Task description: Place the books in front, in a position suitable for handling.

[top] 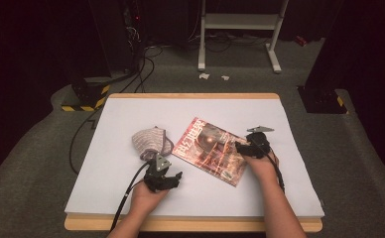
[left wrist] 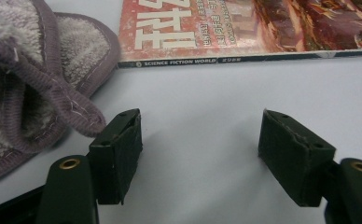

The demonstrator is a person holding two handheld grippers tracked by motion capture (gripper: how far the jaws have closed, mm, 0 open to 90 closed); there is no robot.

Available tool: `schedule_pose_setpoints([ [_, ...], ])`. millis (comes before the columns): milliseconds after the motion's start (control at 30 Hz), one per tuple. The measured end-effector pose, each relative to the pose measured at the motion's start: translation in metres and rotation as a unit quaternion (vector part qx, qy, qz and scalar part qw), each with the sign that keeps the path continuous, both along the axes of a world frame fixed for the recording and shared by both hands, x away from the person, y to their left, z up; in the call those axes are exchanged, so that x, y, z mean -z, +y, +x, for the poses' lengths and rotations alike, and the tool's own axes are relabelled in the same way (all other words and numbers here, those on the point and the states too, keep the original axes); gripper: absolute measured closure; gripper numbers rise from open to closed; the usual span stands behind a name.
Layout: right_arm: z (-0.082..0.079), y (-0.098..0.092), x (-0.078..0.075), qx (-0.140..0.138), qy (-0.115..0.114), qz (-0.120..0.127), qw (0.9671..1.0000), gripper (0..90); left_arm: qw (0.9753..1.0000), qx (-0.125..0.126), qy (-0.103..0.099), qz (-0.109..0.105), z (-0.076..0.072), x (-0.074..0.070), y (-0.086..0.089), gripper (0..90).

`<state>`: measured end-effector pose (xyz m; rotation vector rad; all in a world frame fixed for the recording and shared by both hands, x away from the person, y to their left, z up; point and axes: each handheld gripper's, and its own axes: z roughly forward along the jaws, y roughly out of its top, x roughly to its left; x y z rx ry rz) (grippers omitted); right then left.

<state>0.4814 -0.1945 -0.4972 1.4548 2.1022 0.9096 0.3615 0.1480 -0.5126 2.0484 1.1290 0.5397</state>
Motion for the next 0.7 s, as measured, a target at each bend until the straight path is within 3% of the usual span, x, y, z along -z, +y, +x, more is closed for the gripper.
schedule_pose_setpoints([
  [133, 0.005, -0.008, 0.004, -0.001, 0.01, 0.021, 0.9997, 33.5, 1.0, 0.0, -0.003, -0.005, -0.001, 0.0, 0.001, 30.4],
  [300, -0.003, -0.008, 0.004, -0.009, 0.013, 0.017, 0.9997, 37.0, 0.9999, 0.001, -0.009, -0.009, -0.003, -0.001, 0.001, 32.3],
  [467, -0.033, -0.004, 0.003, -0.024, 0.008, 0.008, 0.9997, 38.8, 0.9994, 0.011, -0.007, -0.031, -0.006, -0.003, -0.002, 32.5],
  [567, -0.056, 0.0, 0.001, -0.041, 0.0, -0.011, 0.9991, 41.9, 0.9979, 0.026, -0.01, -0.059, -0.011, -0.006, -0.007, 29.5],
  [700, -0.08, 0.004, 0.001, -0.052, -0.002, -0.011, 0.9986, 42.8, 0.9974, 0.03, -0.019, -0.063, -0.017, -0.01, -0.013, 28.2],
])
